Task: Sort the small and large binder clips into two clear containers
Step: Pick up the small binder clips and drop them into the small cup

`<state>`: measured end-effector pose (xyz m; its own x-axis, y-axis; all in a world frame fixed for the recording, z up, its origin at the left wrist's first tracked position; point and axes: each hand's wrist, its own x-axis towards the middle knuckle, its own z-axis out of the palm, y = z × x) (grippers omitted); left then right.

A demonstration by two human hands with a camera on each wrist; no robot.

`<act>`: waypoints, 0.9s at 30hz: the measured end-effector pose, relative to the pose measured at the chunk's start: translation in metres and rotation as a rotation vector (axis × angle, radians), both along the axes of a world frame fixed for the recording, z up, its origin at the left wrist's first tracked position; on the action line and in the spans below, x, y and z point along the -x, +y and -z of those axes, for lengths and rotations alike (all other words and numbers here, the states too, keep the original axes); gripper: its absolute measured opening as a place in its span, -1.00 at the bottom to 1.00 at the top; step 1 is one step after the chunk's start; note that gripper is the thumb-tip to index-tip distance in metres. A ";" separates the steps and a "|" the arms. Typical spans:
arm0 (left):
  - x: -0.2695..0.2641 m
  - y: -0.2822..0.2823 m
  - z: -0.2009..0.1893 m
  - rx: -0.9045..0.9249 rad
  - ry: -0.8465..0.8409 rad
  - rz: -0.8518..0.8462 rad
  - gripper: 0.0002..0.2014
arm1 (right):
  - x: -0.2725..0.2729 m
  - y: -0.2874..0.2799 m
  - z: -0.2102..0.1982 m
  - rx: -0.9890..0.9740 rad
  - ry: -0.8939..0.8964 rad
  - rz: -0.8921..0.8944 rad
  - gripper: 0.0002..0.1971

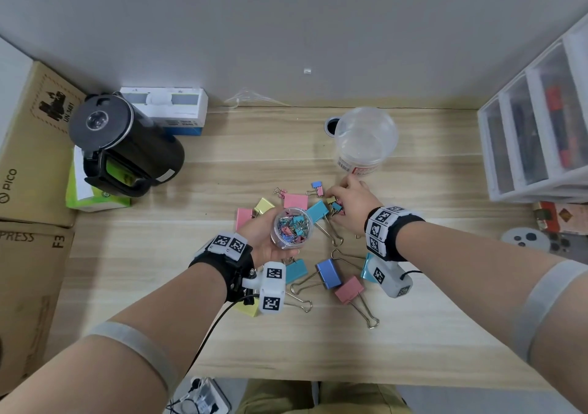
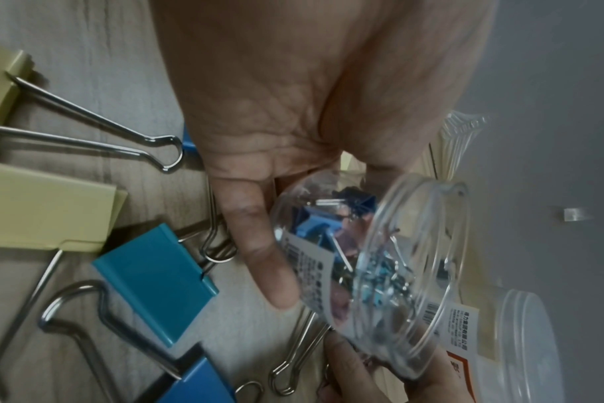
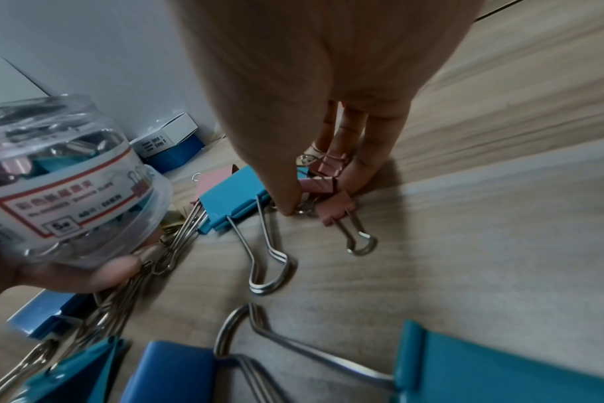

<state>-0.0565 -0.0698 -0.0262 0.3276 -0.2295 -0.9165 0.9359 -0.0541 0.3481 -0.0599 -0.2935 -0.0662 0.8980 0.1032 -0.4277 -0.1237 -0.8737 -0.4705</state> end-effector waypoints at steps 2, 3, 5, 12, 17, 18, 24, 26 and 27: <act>0.000 0.000 0.001 0.004 -0.001 0.003 -0.49 | 0.001 0.001 0.000 -0.003 0.012 0.002 -0.64; 0.001 -0.001 0.001 0.004 -0.002 0.005 -0.49 | 0.002 0.001 0.000 0.001 0.018 0.001 -0.68; 0.002 -0.001 0.001 0.002 -0.005 0.009 -0.50 | 0.003 0.002 -0.001 0.017 0.022 -0.003 -0.73; 0.006 -0.001 0.001 0.006 0.003 0.016 -0.50 | 0.009 -0.001 -0.006 -0.048 0.036 0.097 -0.79; 0.007 -0.002 0.000 0.001 -0.005 0.009 -0.51 | 0.012 -0.004 -0.018 -0.124 0.028 0.212 -0.75; 0.007 -0.002 0.000 -0.004 -0.011 0.005 -0.50 | 0.011 -0.004 -0.022 -0.172 0.033 0.240 -0.76; 0.005 -0.006 -0.002 -0.042 -0.031 -0.062 -0.65 | 0.001 0.013 -0.052 -0.402 -0.025 0.260 -0.82; 0.004 -0.008 -0.003 -0.052 -0.043 -0.078 -0.70 | 0.000 0.023 -0.063 -0.451 -0.032 0.191 -0.83; 0.004 -0.009 -0.003 -0.050 -0.045 -0.082 -0.70 | 0.000 0.028 -0.068 -0.456 -0.037 0.148 -0.82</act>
